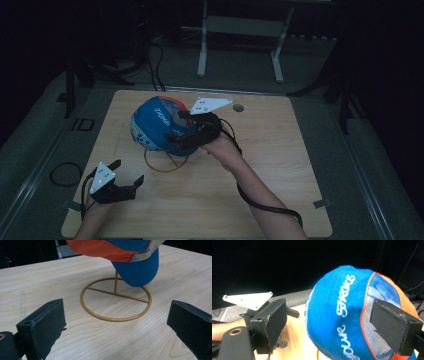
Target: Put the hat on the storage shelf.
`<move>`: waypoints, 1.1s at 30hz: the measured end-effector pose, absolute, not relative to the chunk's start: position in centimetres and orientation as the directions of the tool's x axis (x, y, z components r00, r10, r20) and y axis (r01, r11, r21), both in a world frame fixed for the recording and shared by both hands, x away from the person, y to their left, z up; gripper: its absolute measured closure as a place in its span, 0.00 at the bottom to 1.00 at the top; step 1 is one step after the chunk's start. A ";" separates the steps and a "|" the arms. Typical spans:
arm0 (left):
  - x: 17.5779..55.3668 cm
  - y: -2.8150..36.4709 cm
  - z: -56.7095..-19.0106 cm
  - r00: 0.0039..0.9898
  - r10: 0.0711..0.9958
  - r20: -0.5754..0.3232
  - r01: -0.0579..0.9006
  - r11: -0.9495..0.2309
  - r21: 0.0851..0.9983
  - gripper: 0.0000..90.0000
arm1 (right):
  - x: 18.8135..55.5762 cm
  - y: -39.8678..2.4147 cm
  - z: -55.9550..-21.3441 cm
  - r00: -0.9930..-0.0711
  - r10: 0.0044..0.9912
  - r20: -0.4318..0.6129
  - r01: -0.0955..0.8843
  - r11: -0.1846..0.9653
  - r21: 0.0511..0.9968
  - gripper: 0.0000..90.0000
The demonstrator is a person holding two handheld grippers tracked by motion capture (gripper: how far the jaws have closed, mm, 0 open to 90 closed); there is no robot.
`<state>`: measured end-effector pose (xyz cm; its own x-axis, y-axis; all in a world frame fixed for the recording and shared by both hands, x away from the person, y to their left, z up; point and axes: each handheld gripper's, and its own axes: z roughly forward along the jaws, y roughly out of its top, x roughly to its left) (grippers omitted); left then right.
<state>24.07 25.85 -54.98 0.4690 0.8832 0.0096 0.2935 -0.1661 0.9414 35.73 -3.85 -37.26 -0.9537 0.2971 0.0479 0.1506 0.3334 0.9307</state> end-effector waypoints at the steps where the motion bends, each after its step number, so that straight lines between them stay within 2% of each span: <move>1: 24.1 25.9 -55.0 0.471 0.882 0.005 0.294 -0.162 0.942 0.02 | 35.7 -4.1 -37.4 -0.954 0.296 0.045 0.148 0.336 0.930 0.16; 8: 24.1 25.6 -55.1 0.482 0.876 -0.003 0.295 -0.159 0.942 0.02 | 35.2 -5.1 -38.5 -0.951 0.308 0.010 0.127 0.364 0.923 0.16; 33: 24.2 25.1 -55.8 0.504 0.863 0.002 0.297 -0.175 0.939 0.03 | 34.3 -9.6 -44.4 -0.948 0.319 0.006 0.143 0.407 0.902 0.17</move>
